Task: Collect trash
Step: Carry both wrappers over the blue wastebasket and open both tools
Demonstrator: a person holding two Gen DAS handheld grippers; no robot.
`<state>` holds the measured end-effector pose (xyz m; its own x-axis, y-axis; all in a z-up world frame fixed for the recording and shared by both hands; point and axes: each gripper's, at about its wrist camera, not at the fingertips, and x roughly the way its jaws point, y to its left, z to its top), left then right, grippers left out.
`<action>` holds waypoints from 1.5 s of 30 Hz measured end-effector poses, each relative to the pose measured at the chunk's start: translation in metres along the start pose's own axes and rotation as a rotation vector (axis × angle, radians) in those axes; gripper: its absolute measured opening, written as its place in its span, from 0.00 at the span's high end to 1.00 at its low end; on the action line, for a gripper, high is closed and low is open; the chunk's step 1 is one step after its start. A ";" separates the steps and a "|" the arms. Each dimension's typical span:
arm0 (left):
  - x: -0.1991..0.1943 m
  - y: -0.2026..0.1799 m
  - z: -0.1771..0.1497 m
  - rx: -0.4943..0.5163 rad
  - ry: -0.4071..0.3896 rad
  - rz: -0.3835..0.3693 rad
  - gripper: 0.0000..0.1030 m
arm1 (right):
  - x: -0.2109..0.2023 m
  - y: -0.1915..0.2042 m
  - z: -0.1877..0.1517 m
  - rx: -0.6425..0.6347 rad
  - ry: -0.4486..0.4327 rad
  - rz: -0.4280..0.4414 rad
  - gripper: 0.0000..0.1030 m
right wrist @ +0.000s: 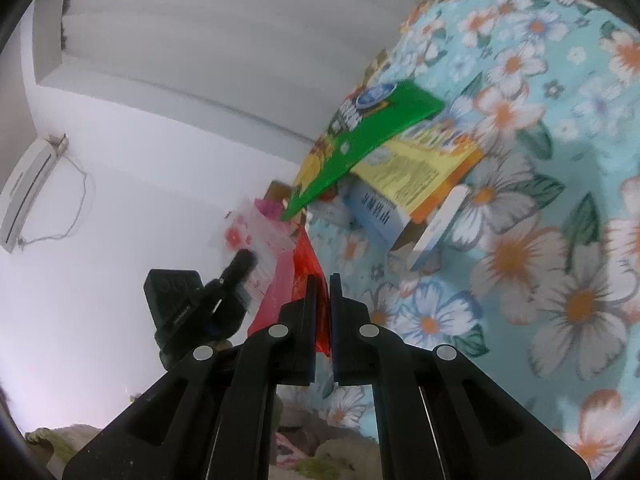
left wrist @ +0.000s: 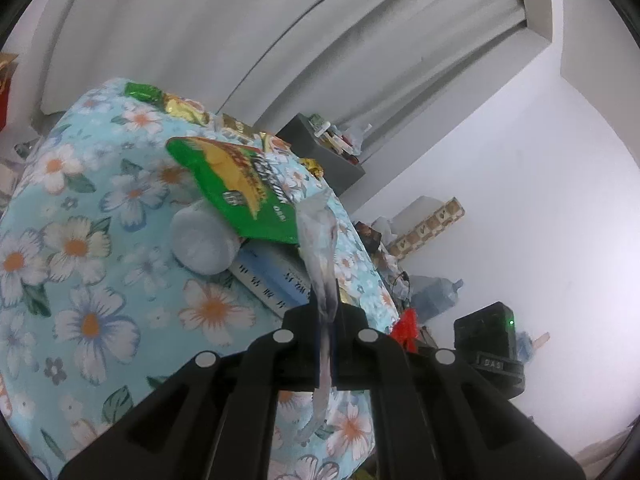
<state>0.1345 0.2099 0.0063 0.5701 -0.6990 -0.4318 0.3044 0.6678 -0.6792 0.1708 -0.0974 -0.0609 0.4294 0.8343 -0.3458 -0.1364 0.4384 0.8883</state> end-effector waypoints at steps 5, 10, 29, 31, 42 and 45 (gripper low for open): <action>0.016 -0.015 0.006 0.050 0.026 -0.004 0.98 | -0.031 -0.004 0.000 0.013 -0.070 0.009 0.96; 0.029 -0.038 0.013 0.103 0.033 -0.028 0.97 | -0.066 -0.016 0.005 0.040 -0.148 0.028 0.96; 0.137 -0.153 0.012 0.336 0.217 -0.140 0.97 | -0.222 -0.056 -0.013 0.125 -0.462 0.032 0.96; 0.153 -0.169 0.009 0.367 0.242 -0.151 0.97 | -0.236 -0.063 -0.016 0.138 -0.507 0.021 0.96; 0.246 -0.268 -0.032 0.563 0.390 -0.173 0.97 | -0.330 -0.103 -0.049 0.225 -0.730 -0.088 0.96; 0.281 -0.296 -0.050 0.626 0.449 -0.162 0.97 | -0.354 -0.118 -0.057 0.262 -0.797 -0.131 0.96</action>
<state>0.1669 -0.1968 0.0565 0.1598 -0.7476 -0.6446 0.8066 0.4754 -0.3513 -0.0162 -0.4254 -0.0604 0.9416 0.2539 -0.2213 0.1269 0.3413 0.9314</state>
